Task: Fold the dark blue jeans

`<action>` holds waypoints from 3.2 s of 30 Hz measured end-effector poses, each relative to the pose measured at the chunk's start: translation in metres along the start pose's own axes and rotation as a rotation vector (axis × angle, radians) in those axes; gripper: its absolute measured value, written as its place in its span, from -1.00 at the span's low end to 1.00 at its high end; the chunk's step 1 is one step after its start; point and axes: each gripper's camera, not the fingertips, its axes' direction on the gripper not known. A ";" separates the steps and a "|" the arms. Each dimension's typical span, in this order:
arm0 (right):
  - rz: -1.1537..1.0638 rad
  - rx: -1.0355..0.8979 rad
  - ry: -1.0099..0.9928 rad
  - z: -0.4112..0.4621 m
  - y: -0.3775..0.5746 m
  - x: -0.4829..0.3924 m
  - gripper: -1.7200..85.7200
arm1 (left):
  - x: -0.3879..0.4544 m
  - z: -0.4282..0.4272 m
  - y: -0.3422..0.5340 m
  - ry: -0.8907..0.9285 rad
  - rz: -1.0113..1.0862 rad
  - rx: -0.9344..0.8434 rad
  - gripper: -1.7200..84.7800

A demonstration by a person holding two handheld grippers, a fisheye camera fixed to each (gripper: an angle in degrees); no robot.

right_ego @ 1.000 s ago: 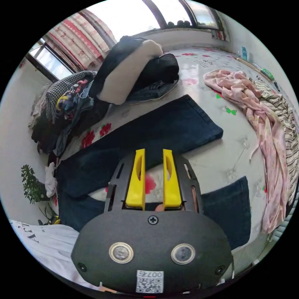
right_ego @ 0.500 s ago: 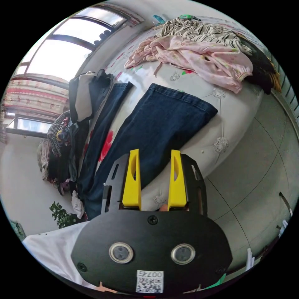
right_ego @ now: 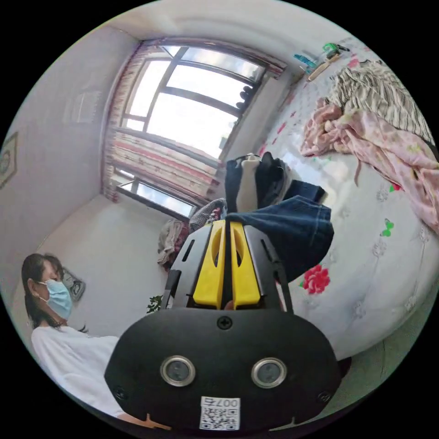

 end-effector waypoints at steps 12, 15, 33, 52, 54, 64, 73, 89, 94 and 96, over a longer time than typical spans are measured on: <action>0.230 0.150 0.129 -0.059 0.071 0.015 -0.96 | -0.074 -0.031 0.037 -0.034 -0.201 -0.118 -0.98; 0.257 0.122 0.198 -0.044 0.073 0.018 -0.96 | -0.077 -0.021 0.030 0.047 -0.208 -0.080 -0.98; 0.059 -0.287 0.687 0.355 -0.104 0.066 -0.79 | -0.046 0.304 -0.181 -0.377 -0.168 -0.090 -0.89; 0.120 -0.358 0.966 0.369 -0.089 0.241 -0.91 | 0.014 0.411 -0.040 -0.874 0.394 -0.384 -0.89; 0.061 -0.435 0.992 0.369 -0.088 0.242 -0.94 | 0.021 0.421 -0.035 -0.891 0.416 -0.414 -0.95; 0.180 -0.202 1.269 0.190 -0.047 0.233 -0.94 | 0.074 0.473 0.011 -0.724 0.559 -0.673 -0.94; -0.058 -0.412 0.653 0.236 0.084 0.148 -0.86 | 0.204 0.477 0.121 -0.223 1.124 -0.826 -0.70; -0.282 -0.767 0.255 0.331 0.268 0.070 -0.81 | 0.174 0.592 0.002 0.042 0.739 -1.252 -0.98; -0.436 -0.817 0.218 0.370 0.280 0.040 -0.79 | 0.158 0.618 -0.029 0.070 0.627 -1.290 -0.98; -0.473 -0.816 0.211 0.383 0.283 0.033 -0.79 | 0.156 0.618 -0.029 0.084 0.619 -1.294 -0.98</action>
